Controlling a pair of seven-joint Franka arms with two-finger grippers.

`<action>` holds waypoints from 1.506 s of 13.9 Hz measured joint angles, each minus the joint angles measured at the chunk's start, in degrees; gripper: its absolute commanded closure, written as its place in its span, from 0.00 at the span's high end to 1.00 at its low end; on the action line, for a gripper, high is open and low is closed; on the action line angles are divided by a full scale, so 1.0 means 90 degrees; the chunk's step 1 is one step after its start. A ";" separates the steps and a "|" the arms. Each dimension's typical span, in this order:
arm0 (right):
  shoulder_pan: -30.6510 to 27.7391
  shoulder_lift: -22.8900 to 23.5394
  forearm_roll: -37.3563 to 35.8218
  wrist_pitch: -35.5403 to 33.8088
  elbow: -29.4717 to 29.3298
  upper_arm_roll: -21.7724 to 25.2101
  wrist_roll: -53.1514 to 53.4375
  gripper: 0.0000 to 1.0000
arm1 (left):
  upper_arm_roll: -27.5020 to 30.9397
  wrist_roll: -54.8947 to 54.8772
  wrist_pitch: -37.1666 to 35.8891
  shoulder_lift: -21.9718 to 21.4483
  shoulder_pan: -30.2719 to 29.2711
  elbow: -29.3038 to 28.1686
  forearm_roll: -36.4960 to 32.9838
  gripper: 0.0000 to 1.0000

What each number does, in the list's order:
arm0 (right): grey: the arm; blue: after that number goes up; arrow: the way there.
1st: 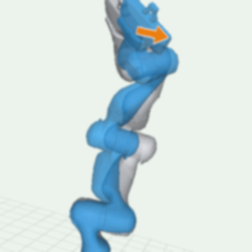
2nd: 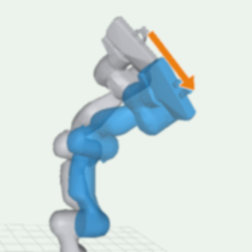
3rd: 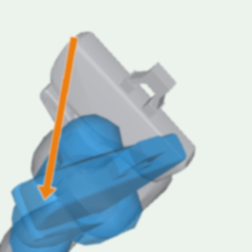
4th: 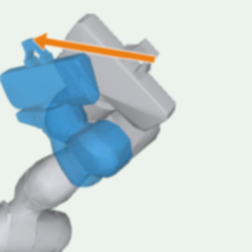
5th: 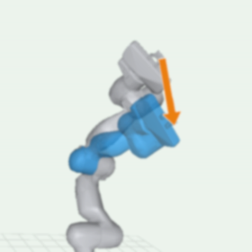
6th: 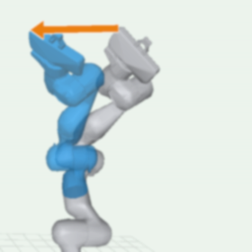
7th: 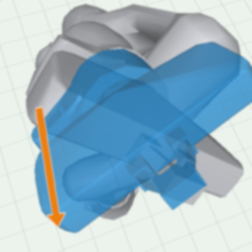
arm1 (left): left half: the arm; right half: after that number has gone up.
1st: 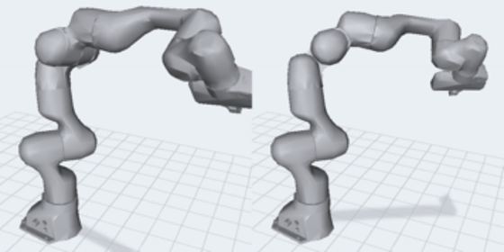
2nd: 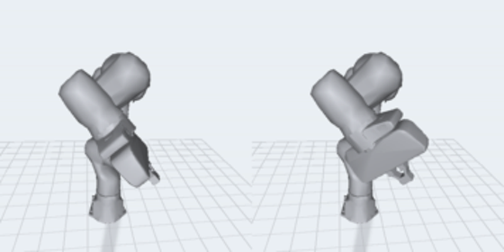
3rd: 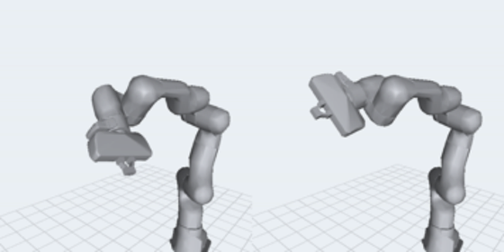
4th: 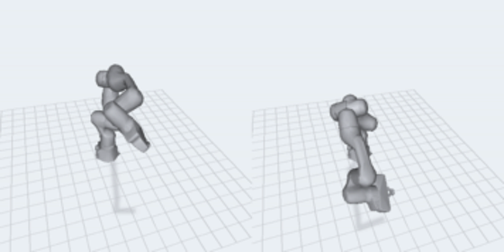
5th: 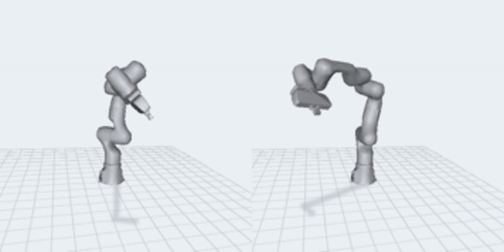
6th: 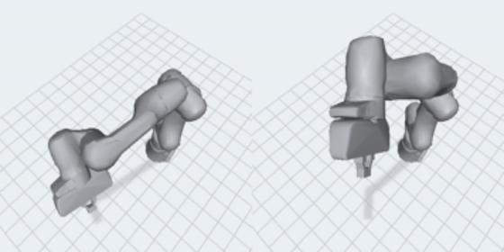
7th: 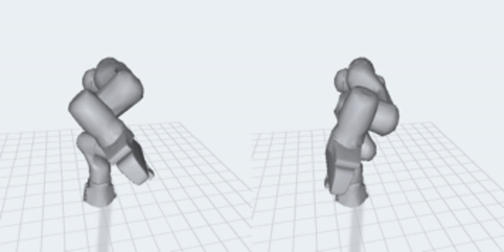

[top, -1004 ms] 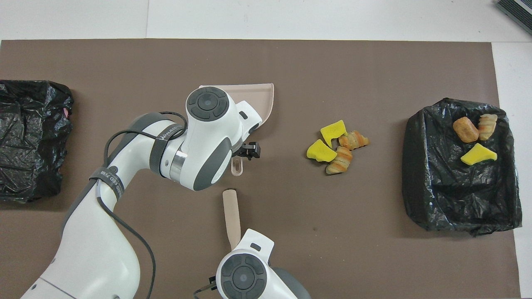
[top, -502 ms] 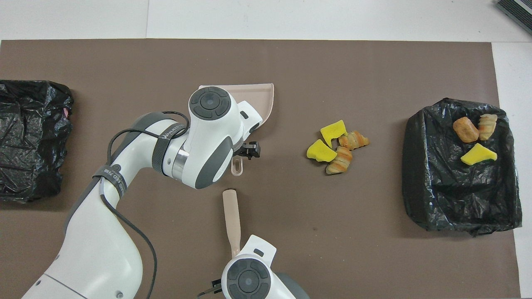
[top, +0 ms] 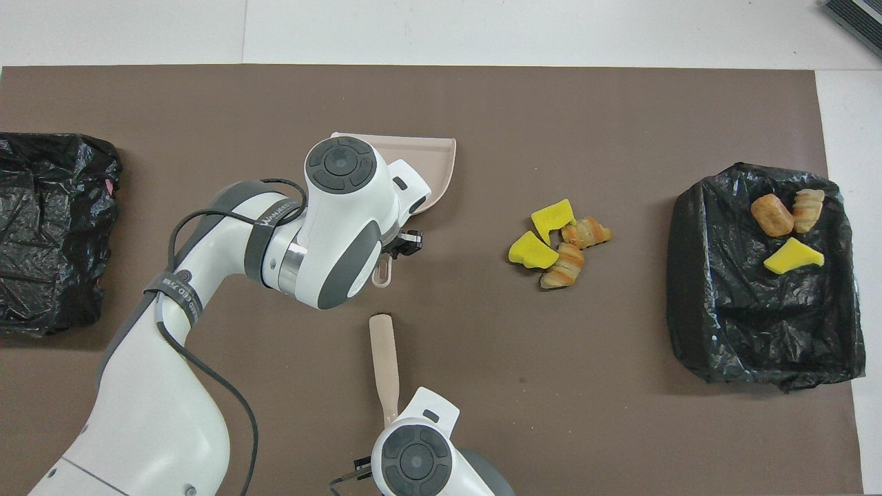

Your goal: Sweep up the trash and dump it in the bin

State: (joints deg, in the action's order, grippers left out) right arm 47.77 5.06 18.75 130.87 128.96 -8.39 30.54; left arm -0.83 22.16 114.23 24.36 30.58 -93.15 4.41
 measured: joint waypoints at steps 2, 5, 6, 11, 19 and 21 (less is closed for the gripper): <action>0.0024 0.0001 0.0003 0.0014 -0.0018 -0.0001 0.0000 0.00 | 0.0032 -0.0035 -0.0183 -0.0149 -0.0116 0.0037 -0.0077 0.00; 0.0040 0.0008 0.0003 0.0015 -0.0037 0.0005 -0.0001 0.00 | 0.0048 -0.0535 -0.0735 -0.0325 -0.0393 0.0253 -0.0318 0.00; 0.0040 0.0015 0.0003 0.0015 -0.0041 0.0011 -0.0014 0.00 | 0.0051 -0.0757 -0.0862 -0.0345 -0.0501 0.0336 -0.0350 0.00; 0.0039 0.0053 0.0003 0.0015 -0.0056 0.0017 -0.0045 0.07 | 0.0065 -0.2787 -0.0940 -0.0345 -0.1030 0.0404 -0.0361 0.00; 0.0032 0.0073 0.0010 0.0015 -0.0066 0.0028 -0.0041 0.88 | 0.0065 -0.5453 -0.1125 -0.0342 -0.1161 0.0402 -0.1157 0.00; 0.0034 0.0073 0.0010 0.0015 -0.0068 0.0028 -0.0044 0.88 | 0.0055 -0.5536 -0.1173 -0.0342 -0.1161 0.0402 -0.1179 0.00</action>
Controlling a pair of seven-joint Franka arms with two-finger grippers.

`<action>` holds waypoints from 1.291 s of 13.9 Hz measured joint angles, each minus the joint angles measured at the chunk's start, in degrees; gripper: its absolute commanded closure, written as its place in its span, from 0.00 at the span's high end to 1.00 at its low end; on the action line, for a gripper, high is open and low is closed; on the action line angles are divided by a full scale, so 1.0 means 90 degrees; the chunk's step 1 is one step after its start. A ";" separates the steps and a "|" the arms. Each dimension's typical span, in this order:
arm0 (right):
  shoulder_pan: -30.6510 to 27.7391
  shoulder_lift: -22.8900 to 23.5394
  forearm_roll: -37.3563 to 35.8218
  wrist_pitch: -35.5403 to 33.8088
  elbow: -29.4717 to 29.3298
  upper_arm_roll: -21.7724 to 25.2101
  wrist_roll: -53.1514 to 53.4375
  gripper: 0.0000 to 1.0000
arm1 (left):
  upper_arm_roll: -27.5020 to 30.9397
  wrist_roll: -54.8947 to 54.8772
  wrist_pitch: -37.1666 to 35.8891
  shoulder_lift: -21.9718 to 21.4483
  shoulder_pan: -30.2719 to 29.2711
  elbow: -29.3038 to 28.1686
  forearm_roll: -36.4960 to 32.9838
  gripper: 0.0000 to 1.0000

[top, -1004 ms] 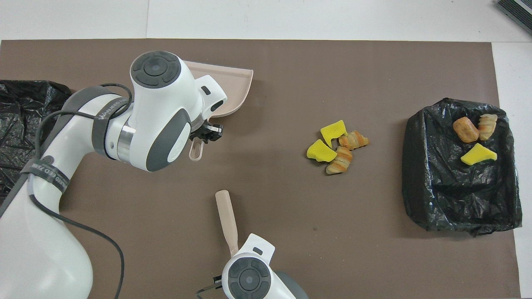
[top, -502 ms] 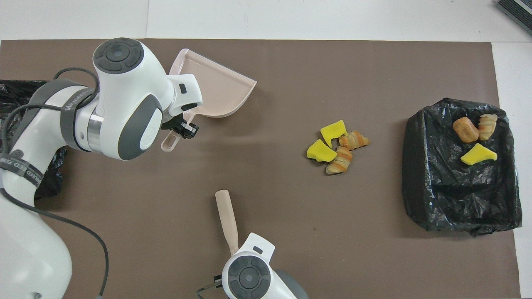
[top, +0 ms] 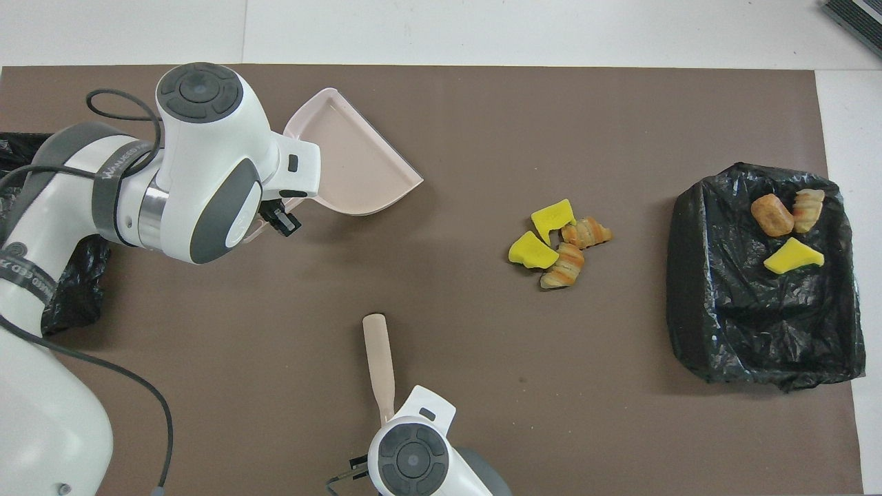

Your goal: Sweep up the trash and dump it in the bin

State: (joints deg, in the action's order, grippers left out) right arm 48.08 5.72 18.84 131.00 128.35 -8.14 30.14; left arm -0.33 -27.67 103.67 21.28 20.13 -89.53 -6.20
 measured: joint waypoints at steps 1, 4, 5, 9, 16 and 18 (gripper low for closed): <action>0.0002 0.0000 0.0000 0.0000 -0.0003 -0.0001 0.0000 0.88 | -0.0005 -0.0017 -0.0004 0.0000 0.0000 0.0000 -0.0004 0.00; 0.0008 0.0011 0.0000 0.0004 -0.0102 -0.0004 0.0000 0.88 | -0.0008 -0.0037 -0.0013 0.0000 0.0000 0.0000 -0.0012 0.00; 0.0006 0.0022 0.0000 0.0004 -0.0147 -0.0002 0.0000 0.88 | -0.0008 -0.0051 -0.0021 0.0000 0.0000 0.0000 -0.0015 0.00; -0.0001 0.0063 0.0000 0.0004 -0.0219 0.0008 -0.0001 0.52 | 0.0014 -0.0782 -0.0155 0.0000 -0.0046 -0.0006 -0.0148 0.00; -0.0084 0.0094 -0.0008 0.0006 -0.0283 0.0041 -0.0071 0.00 | 0.0017 -0.1240 -0.0221 0.0000 -0.0068 -0.0028 -0.0440 0.00; -0.0119 0.0095 -0.0008 0.0006 -0.0294 0.0048 -0.0145 0.00 | 0.0017 -0.1257 -0.0228 0.0000 -0.0068 -0.0030 -0.0461 0.00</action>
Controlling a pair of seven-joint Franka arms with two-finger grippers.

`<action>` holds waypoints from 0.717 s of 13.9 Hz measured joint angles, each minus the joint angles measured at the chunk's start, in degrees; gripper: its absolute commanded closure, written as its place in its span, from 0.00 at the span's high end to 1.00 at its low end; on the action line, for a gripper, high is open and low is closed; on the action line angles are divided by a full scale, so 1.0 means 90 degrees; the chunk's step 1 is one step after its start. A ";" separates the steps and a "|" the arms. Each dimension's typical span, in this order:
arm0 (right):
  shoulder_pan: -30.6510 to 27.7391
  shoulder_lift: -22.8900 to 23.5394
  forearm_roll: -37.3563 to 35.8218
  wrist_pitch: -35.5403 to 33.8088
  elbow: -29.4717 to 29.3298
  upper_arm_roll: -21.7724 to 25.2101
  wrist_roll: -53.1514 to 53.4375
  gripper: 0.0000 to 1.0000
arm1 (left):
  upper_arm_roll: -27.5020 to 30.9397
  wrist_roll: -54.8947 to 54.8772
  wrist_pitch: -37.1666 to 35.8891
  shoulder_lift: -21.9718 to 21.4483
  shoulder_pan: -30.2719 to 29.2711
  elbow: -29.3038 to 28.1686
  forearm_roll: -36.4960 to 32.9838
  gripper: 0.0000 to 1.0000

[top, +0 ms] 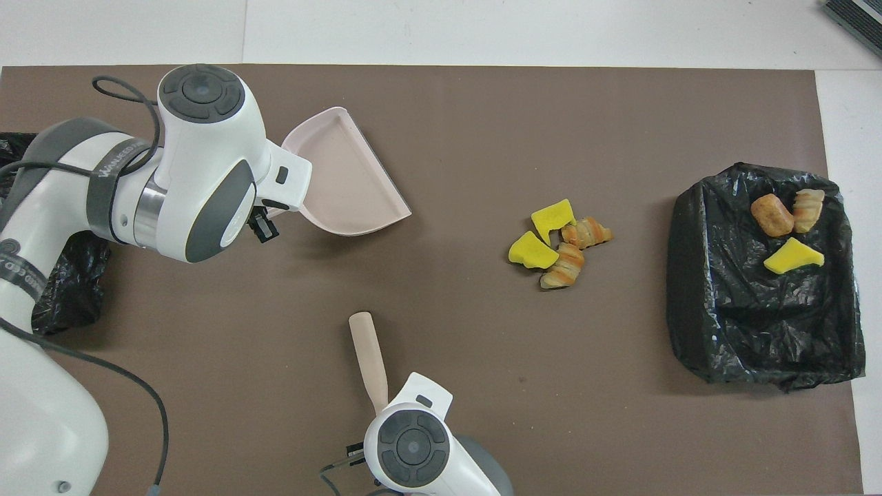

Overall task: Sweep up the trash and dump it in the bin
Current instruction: 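Grasp the wooden brush handle with the right gripper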

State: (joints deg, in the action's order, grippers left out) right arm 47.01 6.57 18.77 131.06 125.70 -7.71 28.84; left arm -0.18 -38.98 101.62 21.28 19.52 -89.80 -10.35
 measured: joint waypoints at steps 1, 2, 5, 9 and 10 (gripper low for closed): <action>-0.0004 0.0000 0.0000 0.0000 -0.0003 0.0000 -0.0006 0.00 | 0.0000 -0.0002 -0.0002 0.0000 0.0000 -0.0008 -0.0010 0.00; -0.0004 0.0000 0.0000 0.0000 -0.0009 0.0000 -0.0006 0.00 | 0.0000 -0.0003 0.0002 0.0000 0.0000 -0.0019 -0.0020 0.00; -0.0011 -0.0091 -0.0009 0.0000 -0.0071 0.0013 -0.0006 0.00 | -0.0025 -0.0090 0.0004 -0.0010 0.0000 -0.0067 -0.0098 0.00; -0.0419 -0.0854 -0.0304 -0.0576 -0.0097 0.0047 -0.0005 0.00 | -0.0028 -0.0483 0.0005 -0.0018 0.0000 -0.0134 -0.0152 0.00; -0.0636 -0.1135 -0.0381 -0.0896 -0.0101 0.0053 -0.0024 0.00 | -0.0028 -0.0512 0.0006 -0.0020 0.0000 -0.0142 -0.0155 0.00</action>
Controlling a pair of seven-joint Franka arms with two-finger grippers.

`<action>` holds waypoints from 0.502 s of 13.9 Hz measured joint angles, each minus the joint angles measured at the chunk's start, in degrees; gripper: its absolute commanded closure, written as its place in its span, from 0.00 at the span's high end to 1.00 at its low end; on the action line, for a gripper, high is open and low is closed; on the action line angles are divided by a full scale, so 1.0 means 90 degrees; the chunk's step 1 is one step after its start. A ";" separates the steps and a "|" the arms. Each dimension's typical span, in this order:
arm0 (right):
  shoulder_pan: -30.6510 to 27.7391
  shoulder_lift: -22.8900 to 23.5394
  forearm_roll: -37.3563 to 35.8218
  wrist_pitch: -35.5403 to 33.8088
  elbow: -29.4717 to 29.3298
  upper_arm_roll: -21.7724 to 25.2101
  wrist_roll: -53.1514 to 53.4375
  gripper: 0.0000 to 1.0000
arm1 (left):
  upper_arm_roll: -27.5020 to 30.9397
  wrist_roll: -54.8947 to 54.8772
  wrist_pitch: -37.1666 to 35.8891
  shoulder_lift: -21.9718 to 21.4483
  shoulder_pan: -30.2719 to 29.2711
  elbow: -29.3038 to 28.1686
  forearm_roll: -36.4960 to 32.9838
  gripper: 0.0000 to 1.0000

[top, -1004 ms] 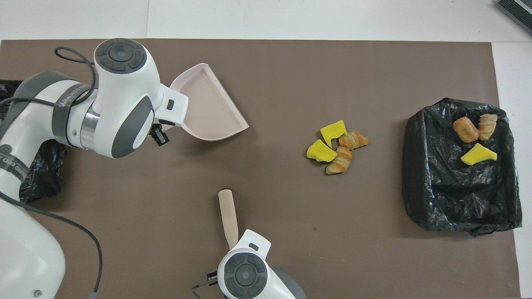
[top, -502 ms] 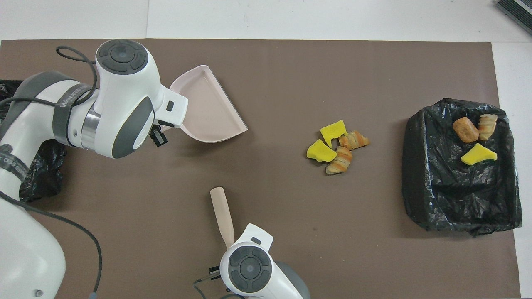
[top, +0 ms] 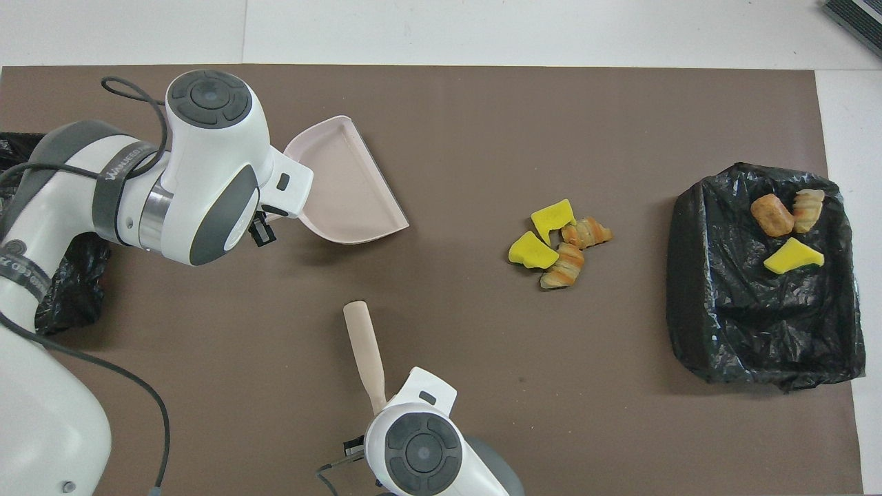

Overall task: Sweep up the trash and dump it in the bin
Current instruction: 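Grasp the wooden brush handle with the right gripper, then carry the brush behind the sponge and bread pile with the right gripper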

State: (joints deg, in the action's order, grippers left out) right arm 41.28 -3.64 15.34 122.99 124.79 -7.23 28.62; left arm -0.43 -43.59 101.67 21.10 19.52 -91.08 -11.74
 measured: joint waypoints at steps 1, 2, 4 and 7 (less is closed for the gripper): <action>-0.0229 -0.0258 -0.0059 -0.0326 -0.0002 0.0006 -0.0079 0.00 | -0.0001 -0.0046 0.0005 -0.0001 0.0000 -0.0006 -0.0003 0.00; -0.0466 -0.0489 -0.0095 -0.0636 -0.0002 0.0013 -0.0194 0.00 | -0.0009 -0.0166 0.0037 -0.0002 0.0001 -0.0019 -0.0005 0.00; -0.1024 -0.0841 -0.0245 -0.1200 0.0001 0.0027 -0.0525 0.00 | -0.0047 -0.0488 0.0264 -0.0020 0.0026 -0.0116 -0.0006 0.00; -0.1840 -0.0902 -0.0957 -0.1734 0.0015 0.0034 -0.0943 0.00 | -0.0128 -0.0616 0.0397 -0.0140 0.0168 -0.0410 -0.0007 0.00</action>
State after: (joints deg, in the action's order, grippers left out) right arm 24.72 -11.76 6.72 107.38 124.93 -6.92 20.14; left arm -1.59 -49.14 105.24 19.84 21.03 -94.77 -11.80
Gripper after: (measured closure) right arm 0.727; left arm 0.687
